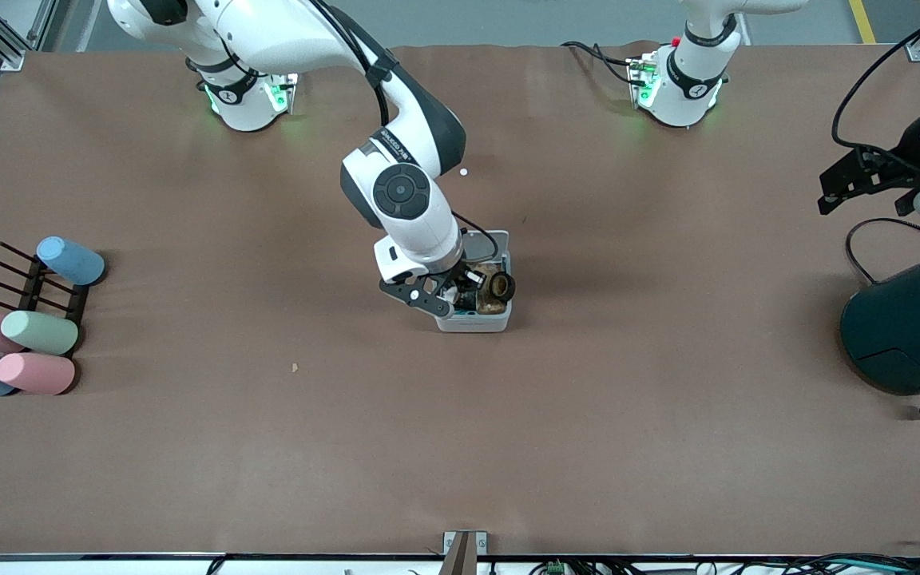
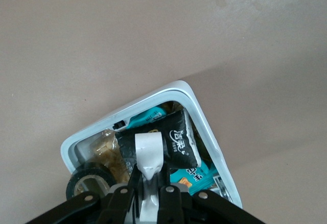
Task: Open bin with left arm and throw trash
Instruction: 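Open the right gripper to drop the white paper strip into the bin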
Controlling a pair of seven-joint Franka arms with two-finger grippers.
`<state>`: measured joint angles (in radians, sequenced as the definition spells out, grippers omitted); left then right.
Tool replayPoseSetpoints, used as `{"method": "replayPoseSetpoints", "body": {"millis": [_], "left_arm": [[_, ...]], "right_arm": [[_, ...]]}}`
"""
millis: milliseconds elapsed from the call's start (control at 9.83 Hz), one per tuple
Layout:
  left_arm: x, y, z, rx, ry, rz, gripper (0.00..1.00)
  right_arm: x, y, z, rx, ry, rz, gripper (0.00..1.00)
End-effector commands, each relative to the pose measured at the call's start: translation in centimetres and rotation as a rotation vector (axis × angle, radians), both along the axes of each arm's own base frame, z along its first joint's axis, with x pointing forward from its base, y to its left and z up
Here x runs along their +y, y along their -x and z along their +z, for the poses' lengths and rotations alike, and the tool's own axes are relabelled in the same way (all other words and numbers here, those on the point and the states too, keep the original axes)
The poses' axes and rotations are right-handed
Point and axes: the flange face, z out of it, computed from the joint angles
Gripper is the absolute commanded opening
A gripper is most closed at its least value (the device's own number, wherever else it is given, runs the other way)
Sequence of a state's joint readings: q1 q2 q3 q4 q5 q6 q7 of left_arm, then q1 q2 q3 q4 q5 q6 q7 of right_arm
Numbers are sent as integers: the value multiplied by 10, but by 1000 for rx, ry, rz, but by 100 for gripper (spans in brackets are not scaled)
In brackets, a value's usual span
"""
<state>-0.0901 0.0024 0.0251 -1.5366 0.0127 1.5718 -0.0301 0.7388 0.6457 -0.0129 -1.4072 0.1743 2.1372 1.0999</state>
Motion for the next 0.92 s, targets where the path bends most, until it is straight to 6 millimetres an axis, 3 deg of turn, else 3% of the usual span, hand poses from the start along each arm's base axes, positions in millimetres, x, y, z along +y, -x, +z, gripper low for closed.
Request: {"method": "replayPoseSetpoints", "body": {"millis": [0, 102, 203, 610, 814], "left_arm": [[11, -6, 1, 14, -9, 17, 100], [11, -6, 1, 14, -9, 19, 100], [8, -6, 1, 14, -10, 16, 100], [13, -6, 1, 14, -13, 21, 100], [40, -9, -3, 22, -14, 45, 100]], "right_arm": [[12, 10, -4, -3, 17, 23, 4], [12, 10, -6, 1, 20, 22, 35], [12, 11, -8, 4, 24, 22, 57], [12, 13, -7, 10, 31, 26, 72], [11, 13, -7, 15, 34, 27, 72]]}}
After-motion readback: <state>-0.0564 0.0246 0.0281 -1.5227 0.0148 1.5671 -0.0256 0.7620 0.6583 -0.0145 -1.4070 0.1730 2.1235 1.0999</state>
